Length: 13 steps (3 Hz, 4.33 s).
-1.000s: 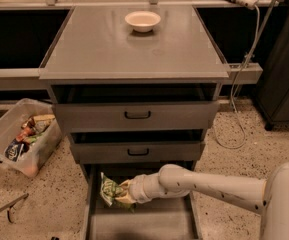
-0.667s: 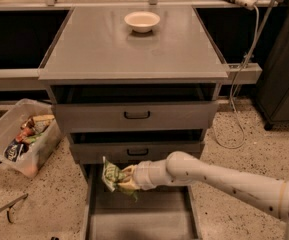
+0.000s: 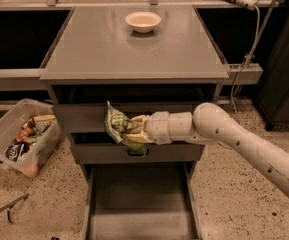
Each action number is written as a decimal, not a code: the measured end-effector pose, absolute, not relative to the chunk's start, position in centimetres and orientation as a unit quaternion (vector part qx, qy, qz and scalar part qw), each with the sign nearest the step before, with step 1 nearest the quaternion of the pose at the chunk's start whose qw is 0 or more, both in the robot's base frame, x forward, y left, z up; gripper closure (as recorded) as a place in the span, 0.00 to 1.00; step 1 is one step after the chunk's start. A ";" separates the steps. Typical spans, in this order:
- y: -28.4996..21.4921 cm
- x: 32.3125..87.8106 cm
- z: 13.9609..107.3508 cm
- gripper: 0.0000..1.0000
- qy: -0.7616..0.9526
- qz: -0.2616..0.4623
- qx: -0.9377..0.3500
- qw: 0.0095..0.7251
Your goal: Pick green jalapeno chip bag from bottom drawer and place on counter
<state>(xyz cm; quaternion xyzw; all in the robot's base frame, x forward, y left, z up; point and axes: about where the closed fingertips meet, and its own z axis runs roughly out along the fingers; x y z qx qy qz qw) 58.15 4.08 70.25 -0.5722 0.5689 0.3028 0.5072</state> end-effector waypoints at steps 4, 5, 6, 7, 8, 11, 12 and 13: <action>6.0 58.8 86.9 1.00 0.501 0.302 -0.613 0.531; 7.4 60.5 92.9 1.00 0.456 0.311 -0.629 0.548; 6.6 61.9 95.9 1.00 0.447 0.300 -0.619 0.572; 6.6 61.9 95.9 1.00 0.447 0.300 -0.619 0.572; 6.3 63.6 97.6 1.00 0.431 0.290 -0.616 0.593; 0.9 74.4 99.2 1.00 0.506 0.049 -0.608 0.610; -0.8 78.9 96.7 1.00 0.566 -0.020 -0.567 0.598; -1.3 83.4 94.2 1.00 0.617 -0.012 -0.510 0.599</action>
Offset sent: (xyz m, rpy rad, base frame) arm 0.0079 0.0030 0.0394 -0.0007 -0.0485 0.0297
